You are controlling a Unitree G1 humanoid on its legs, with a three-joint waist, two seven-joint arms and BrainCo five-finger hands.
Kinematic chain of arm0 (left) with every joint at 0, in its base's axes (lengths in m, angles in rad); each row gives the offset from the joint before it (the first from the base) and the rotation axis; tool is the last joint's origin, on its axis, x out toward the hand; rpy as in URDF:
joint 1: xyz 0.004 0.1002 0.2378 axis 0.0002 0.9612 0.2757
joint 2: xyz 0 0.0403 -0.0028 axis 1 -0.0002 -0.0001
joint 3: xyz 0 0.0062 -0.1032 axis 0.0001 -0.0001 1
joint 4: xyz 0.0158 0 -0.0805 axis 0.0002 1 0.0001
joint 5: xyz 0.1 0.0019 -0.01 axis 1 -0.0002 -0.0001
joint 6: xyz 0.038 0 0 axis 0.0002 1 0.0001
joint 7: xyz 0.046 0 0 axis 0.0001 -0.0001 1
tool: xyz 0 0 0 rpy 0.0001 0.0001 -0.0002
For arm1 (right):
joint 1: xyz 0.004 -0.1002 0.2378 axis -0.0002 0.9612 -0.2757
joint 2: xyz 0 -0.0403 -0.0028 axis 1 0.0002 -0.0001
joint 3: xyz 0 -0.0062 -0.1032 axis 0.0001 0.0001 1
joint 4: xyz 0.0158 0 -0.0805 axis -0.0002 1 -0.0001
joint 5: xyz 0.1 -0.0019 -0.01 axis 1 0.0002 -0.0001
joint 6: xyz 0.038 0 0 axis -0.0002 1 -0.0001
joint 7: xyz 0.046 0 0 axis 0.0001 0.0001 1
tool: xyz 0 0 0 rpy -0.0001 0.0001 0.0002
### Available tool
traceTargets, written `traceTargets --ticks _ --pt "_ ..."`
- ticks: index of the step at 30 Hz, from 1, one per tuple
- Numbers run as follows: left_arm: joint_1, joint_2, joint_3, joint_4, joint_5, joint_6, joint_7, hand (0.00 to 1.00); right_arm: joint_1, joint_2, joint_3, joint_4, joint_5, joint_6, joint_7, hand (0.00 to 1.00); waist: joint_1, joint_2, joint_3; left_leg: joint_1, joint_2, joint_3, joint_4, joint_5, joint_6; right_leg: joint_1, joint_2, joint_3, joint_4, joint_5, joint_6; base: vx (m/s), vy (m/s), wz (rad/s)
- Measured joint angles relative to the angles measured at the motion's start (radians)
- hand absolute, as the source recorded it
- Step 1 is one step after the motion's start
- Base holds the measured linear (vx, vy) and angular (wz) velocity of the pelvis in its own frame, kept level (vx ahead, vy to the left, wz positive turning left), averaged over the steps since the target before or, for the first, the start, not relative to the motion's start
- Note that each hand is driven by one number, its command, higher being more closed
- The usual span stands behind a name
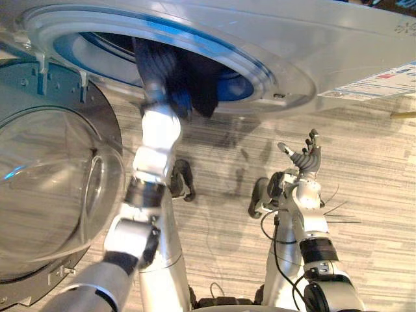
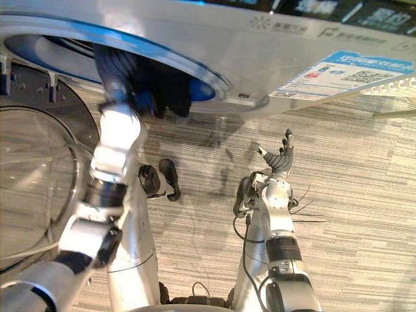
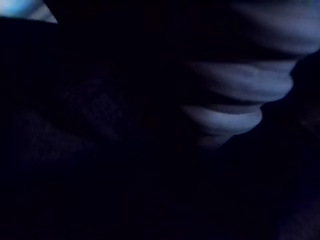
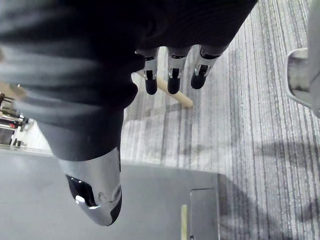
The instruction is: Pick up the laundry basket with both hands and put the clothes into the washing machine.
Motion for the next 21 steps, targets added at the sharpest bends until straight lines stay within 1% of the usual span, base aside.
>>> traceTargets --ticks 2,3,4,5,6,7,9,11,13,16,18,19,20,21 --pt "-0.106 0.025 -0.007 0.028 0.048 0.002 0.03 1.0 -0.008 0.01 -0.002 0.0 0.0 -0.018 0.002 0.0 -0.008 -0.012 0.007 -0.005 0.0 -0.003 -0.002 0.004 -0.002 -0.003 0.001 -0.004 -0.001 0.001 -0.003 0.01 -0.034 0.01" --pt "-0.183 0.037 -0.008 0.064 0.079 0.008 0.046 0.0 -0.015 0.017 -0.003 0.0 0.001 -0.031 0.002 0.0 -0.016 -0.019 0.01 -0.011 0.0 -0.008 -0.002 0.006 -0.003 -0.003 0.001 -0.01 -0.003 0.003 -0.005 0.0 0.0 0.0" --pt "-0.23 0.043 -0.013 0.091 0.093 0.016 0.054 0.0 -0.022 0.022 -0.003 0.0 0.001 -0.033 0.003 0.0 -0.021 -0.026 0.014 -0.011 -0.001 -0.009 -0.004 0.008 -0.004 -0.003 0.001 -0.013 -0.004 0.003 -0.006 0.01 -0.035 0.03" --pt "-0.276 0.044 -0.016 0.13 0.122 0.031 0.057 0.0 -0.03 0.026 -0.005 0.0 0.01 -0.038 0.005 0.0 -0.029 -0.027 0.014 -0.017 -0.002 -0.013 -0.009 0.011 -0.003 -0.003 0.001 -0.023 -0.01 0.004 -0.007 0.0 0.0 0.0" --pt "-0.299 0.045 -0.018 0.159 0.129 0.041 0.057 0.0 -0.036 0.031 -0.012 0.001 0.02 -0.043 0.005 0.0 -0.031 -0.027 0.014 -0.02 -0.002 -0.016 -0.013 0.014 -0.004 -0.004 0.001 -0.027 -0.015 0.007 -0.012 0.0 0.0 0.0" --pt "-0.311 0.045 -0.018 0.181 0.139 0.046 0.057 0.0 -0.039 0.035 -0.017 0.001 0.025 -0.048 0.005 0.0 -0.032 -0.027 0.014 -0.022 -0.002 -0.019 -0.016 0.016 -0.005 -0.004 0.001 -0.028 -0.02 0.011 -0.016 0.02 -0.009 -0.04" --pt "-0.347 0.053 -0.018 0.254 0.209 0.08 0.051 0.0 -0.046 0.035 -0.02 0.005 0.038 -0.069 0.014 0.0 -0.034 -0.028 0.014 -0.031 -0.002 -0.023 -0.041 0.032 -0.007 -0.008 0.004 -0.044 -0.044 0.019 -0.021 0.03 -0.018 0.01" --pt "-0.368 0.065 -0.016 0.314 0.228 0.09 0.049 0.0 -0.067 0.036 -0.018 0.025 0.039 -0.071 0.025 0.0 -0.033 -0.036 0.019 -0.031 -0.001 -0.024 -0.063 0.046 -0.013 -0.013 0.006 -0.051 -0.061 0.032 -0.03 0.02 -0.044 0.02" --pt "-0.391 0.076 -0.015 0.362 0.235 0.107 0.026 0.0 -0.087 0.035 -0.017 0.043 0.045 -0.073 0.027 0.0 -0.032 -0.043 0.022 -0.035 0.0 -0.023 -0.081 0.059 -0.018 -0.019 0.011 -0.055 -0.073 0.038 -0.032 0.01 -0.035 0.0" --pt "-0.394 0.095 -0.017 0.392 0.27 0.12 -0.023 0.0 -0.097 0.034 -0.015 0.051 0.061 -0.076 0.044 0.0 -0.032 -0.043 0.022 -0.043 0.002 -0.024 -0.103 0.068 -0.027 -0.028 0.016 -0.063 -0.09 0.05 -0.043 0.0 -0.023 -0.01" --pt "-0.394 0.105 -0.021 0.432 0.325 0.123 -0.082 0.0 -0.097 0.032 -0.013 0.059 0.068 -0.075 0.048 0.0 -0.03 -0.044 0.021 -0.045 0.002 -0.027 -0.108 0.072 -0.031 -0.029 0.016 -0.067 -0.093 0.053 -0.046 0.0 0.0 0.0" --pt "-0.394 0.107 -0.022 0.446 0.341 0.123 -0.1 0.0 -0.098 0.031 -0.013 0.061 0.069 -0.075 0.05 0.0 -0.03 -0.044 0.021 -0.045 0.002 -0.027 -0.109 0.072 -0.031 -0.029 0.016 -0.067 -0.093 0.053 -0.046 0.0 0.0 0.0" --pt "-0.393 0.116 -0.035 0.476 0.367 0.125 -0.134 0.0 -0.105 0.031 -0.013 0.072 0.074 -0.076 0.061 0.0 -0.03 -0.045 0.021 -0.045 0.002 -0.027 -0.109 0.072 -0.031 -0.028 0.017 -0.068 -0.094 0.053 -0.046 0.0 0.0 0.0" --pt "-0.393 0.125 -0.049 0.499 0.411 0.126 -0.191 0.0 -0.109 0.029 -0.013 0.08 0.078 -0.074 0.077 0.0 -0.029 -0.046 0.02 -0.045 0.002 -0.027 -0.108 0.073 -0.029 -0.028 0.017 -0.068 -0.094 0.053 -0.045 0.0 0.0 0.0"
